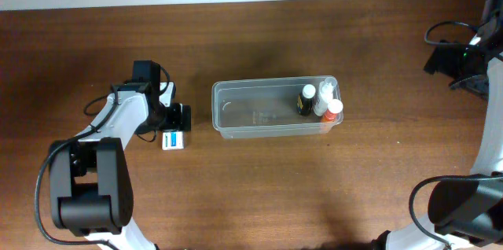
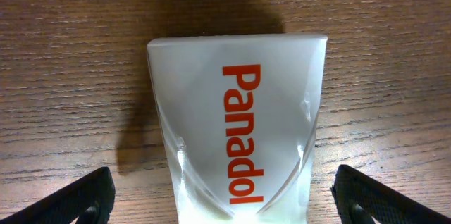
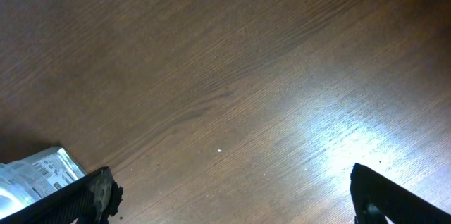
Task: Pack container
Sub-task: 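Descend and close the left gripper on the Panadol box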
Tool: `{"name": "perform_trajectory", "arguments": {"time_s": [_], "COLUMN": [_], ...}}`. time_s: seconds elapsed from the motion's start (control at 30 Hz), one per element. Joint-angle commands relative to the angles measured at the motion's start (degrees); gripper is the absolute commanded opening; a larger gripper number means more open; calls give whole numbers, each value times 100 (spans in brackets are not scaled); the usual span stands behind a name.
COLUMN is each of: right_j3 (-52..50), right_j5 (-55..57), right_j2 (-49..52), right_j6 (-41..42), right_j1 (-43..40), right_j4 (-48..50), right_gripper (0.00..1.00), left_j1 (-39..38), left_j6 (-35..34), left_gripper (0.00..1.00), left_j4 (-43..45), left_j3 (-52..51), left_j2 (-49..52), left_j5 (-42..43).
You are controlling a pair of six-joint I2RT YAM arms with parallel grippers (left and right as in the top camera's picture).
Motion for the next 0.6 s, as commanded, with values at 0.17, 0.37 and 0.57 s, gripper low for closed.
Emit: {"name": "perform_trajectory", "arguments": {"time_s": [0.17, 0.37, 0.57], "right_j3": [-35, -35, -35], "right_j5": [52, 52, 52], "right_j2": [-11, -11, -11], "right_j6": [72, 72, 72], "right_j1": [-13, -13, -13], "right_j4": [0, 2, 2], "right_gripper": [98, 98, 98], "left_j1": [24, 24, 24], "left_j6": [-166, -164, -164], "left_gripper": [99, 99, 99], "left_j4": [0, -2, -13], "left_j3": [76, 72, 72], "left_j2": [157, 328, 442], "left_j5": [-214, -221, -223]}}
